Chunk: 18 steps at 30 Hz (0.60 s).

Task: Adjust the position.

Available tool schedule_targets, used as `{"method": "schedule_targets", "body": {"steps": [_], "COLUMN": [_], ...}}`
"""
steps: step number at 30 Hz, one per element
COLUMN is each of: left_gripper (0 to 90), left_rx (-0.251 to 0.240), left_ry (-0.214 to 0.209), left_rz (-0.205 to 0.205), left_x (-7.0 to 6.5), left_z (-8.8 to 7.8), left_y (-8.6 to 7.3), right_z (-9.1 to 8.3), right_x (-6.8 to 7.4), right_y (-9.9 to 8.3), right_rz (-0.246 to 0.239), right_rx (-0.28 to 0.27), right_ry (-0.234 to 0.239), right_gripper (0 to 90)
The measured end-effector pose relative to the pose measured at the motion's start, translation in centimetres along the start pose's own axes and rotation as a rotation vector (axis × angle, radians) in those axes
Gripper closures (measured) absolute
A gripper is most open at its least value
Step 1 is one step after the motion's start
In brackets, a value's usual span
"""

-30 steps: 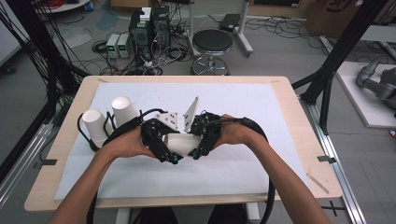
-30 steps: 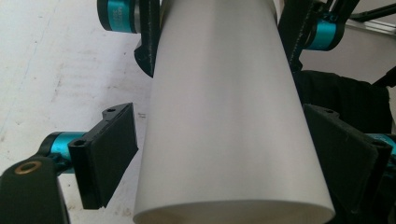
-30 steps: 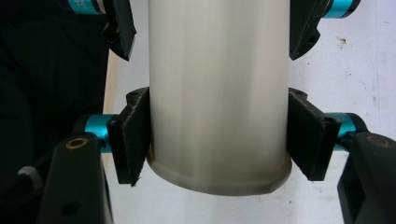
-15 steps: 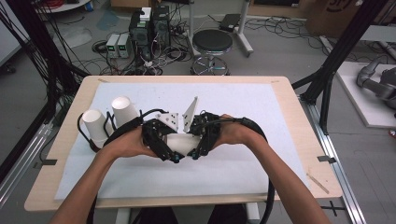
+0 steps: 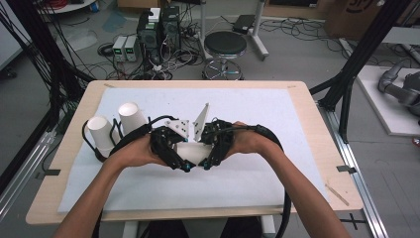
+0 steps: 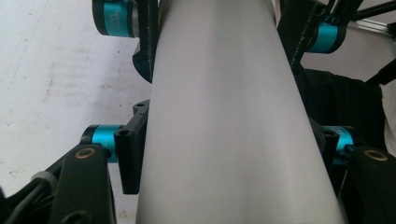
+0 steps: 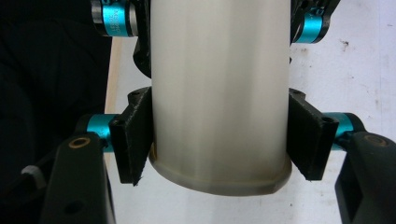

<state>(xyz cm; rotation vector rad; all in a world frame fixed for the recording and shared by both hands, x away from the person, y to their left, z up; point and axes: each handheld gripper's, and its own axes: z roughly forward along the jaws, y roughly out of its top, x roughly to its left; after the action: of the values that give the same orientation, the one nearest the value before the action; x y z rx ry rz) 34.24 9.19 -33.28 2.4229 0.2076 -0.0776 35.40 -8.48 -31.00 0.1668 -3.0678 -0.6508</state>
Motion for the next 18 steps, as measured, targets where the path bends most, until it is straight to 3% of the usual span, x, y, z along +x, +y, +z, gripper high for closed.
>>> {"method": "schedule_targets", "body": {"steps": [7, 11, 18], "left_gripper": [34.6, 34.9, 34.9], "left_rx": [-0.003, -0.008, -0.011], "left_ry": [0.001, 0.002, 0.002], "left_rz": [0.010, 0.020, 0.018], "left_x": [-0.06, -0.08, -0.13], "left_z": [0.00, -0.01, -0.12], "left_y": [-0.04, -0.03, -0.08], "right_z": [0.00, 0.01, 0.16], "right_x": [0.03, 0.22, 0.18], "right_y": [-0.02, 0.13, 0.11], "right_rz": [-0.003, -0.009, -0.001], "right_rx": [-0.003, -0.030, -0.037], "right_ry": [0.002, 0.008, 0.006], "right_gripper": [32.0, 20.3, 14.9]}}
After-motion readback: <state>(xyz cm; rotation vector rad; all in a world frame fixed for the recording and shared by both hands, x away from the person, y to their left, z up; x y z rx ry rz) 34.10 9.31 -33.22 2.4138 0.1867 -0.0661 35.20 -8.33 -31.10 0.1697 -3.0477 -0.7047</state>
